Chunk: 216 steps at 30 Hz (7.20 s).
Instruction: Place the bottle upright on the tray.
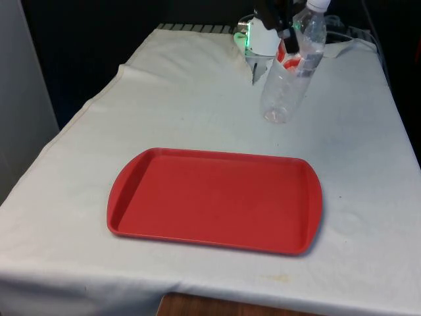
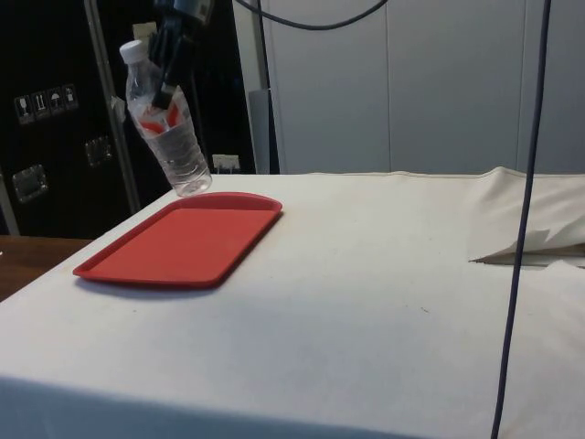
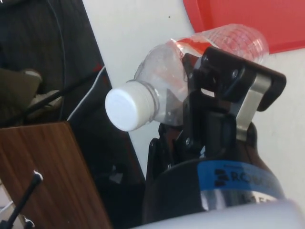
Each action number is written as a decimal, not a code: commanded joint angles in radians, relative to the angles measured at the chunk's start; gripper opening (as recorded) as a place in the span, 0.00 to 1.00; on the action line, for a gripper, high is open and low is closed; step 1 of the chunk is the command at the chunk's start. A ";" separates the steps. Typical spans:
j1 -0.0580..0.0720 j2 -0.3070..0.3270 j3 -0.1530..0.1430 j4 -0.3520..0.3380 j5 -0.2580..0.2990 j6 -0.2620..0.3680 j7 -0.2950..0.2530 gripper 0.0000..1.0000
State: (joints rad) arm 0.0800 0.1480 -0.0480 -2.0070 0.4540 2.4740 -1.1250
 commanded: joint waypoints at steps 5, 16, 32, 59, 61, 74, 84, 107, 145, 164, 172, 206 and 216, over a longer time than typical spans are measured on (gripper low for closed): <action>-0.003 0.007 0.000 0.002 0.047 0.028 -0.035 0.00; -0.004 0.019 -0.010 -0.002 0.124 0.059 -0.096 0.00; -0.005 0.048 -0.034 0.000 0.225 0.082 -0.185 0.00; -0.008 0.125 -0.078 0.035 0.392 0.109 -0.340 0.00; -0.010 0.129 -0.080 0.035 0.404 0.113 -0.353 0.00; -0.007 0.153 -0.108 0.035 0.452 0.115 -0.409 0.00; -0.016 0.186 -0.118 0.058 0.534 0.132 -0.489 0.00; -0.031 0.258 -0.152 0.103 0.692 0.090 -0.593 0.00; -0.035 0.363 -0.213 0.180 0.793 -0.003 -0.629 0.00; -0.035 0.384 -0.225 0.182 0.867 -0.018 -0.688 0.00; -0.032 0.381 -0.228 0.177 0.861 -0.021 -0.683 0.00; -0.032 0.386 -0.228 0.173 0.862 -0.031 -0.685 0.00; -0.031 0.385 -0.230 0.172 0.859 -0.037 -0.683 0.00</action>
State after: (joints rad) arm 0.0480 0.5330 -0.2770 -1.8360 1.3120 2.4350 -1.8070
